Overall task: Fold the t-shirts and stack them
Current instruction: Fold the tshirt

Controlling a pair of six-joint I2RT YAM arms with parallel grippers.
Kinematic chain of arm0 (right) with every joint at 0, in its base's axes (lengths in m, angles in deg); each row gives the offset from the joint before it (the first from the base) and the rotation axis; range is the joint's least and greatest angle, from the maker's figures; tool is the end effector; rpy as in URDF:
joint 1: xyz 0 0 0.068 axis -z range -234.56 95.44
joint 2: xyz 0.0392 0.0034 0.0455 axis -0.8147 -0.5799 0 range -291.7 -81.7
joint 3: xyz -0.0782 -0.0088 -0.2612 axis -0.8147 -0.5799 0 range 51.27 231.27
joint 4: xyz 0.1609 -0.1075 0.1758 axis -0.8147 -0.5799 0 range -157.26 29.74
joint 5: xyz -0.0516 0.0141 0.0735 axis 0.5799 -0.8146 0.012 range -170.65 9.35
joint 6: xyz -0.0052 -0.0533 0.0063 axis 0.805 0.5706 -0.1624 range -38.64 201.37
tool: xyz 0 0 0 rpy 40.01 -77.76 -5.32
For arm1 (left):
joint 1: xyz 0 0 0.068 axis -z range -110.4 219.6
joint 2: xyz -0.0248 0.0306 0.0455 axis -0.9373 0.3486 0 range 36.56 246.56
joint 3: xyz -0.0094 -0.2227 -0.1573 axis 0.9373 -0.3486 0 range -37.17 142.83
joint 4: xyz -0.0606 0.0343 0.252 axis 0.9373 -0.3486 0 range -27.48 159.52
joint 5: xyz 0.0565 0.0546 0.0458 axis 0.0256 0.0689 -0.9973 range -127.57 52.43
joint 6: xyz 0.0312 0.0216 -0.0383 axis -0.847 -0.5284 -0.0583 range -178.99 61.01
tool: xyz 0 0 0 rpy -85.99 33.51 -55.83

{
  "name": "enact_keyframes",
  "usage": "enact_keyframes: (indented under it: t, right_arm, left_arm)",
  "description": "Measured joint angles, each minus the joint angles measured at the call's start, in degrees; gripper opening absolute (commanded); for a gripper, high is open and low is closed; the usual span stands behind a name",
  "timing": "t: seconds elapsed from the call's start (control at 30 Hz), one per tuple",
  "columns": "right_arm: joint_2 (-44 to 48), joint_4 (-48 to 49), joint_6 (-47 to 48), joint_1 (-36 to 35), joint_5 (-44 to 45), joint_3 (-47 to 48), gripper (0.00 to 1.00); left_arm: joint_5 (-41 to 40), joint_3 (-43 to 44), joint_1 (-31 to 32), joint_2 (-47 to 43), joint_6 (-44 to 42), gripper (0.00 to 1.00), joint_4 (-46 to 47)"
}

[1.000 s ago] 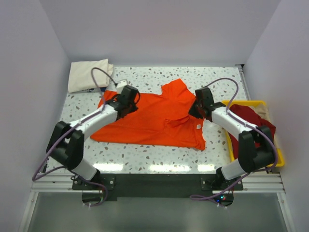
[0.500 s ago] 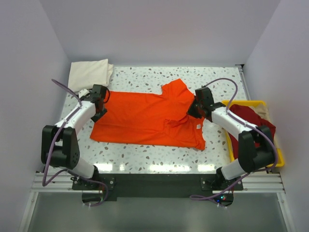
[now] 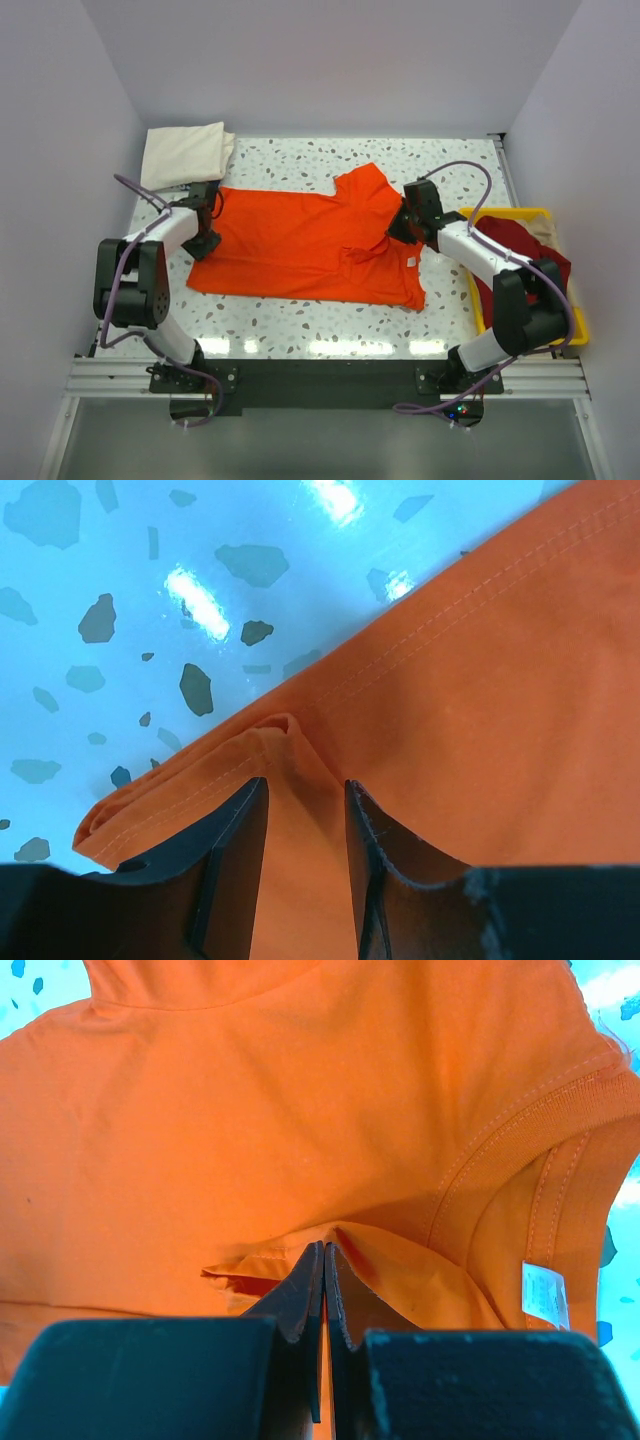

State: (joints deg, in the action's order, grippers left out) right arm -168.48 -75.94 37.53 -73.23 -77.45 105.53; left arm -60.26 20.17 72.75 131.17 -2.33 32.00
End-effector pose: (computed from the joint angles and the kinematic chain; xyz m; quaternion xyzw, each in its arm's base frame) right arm 0.3010 0.0996 0.2143 0.2132 0.9093 0.1626 0.3184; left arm 0.3008 -0.0029 0.1729 -0.4608 0.8560 0.1043 0.2098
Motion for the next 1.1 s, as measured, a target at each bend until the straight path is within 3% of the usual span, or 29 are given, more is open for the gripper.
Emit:
enact_keyframes:
  t: [0.53, 1.0, 1.1]
  right_arm:
    - [0.04, 0.00, 0.33, 0.00, 0.02, -0.22, 0.00]
    - [2.43, -0.61, 0.33, 0.00, 0.59, -1.18, 0.00]
    - [4.00, -1.01, 0.35, 0.00, 1.42, -1.29, 0.00]
  left_arm:
    - [0.44, -0.11, -1.55, 2.12, -0.07, 0.22, 1.60]
    - [2.27, -2.03, -2.03, -2.49, -0.81, 0.00, 2.25]
    - [2.93, -2.67, -2.25, -2.75, -1.01, 0.00, 2.32]
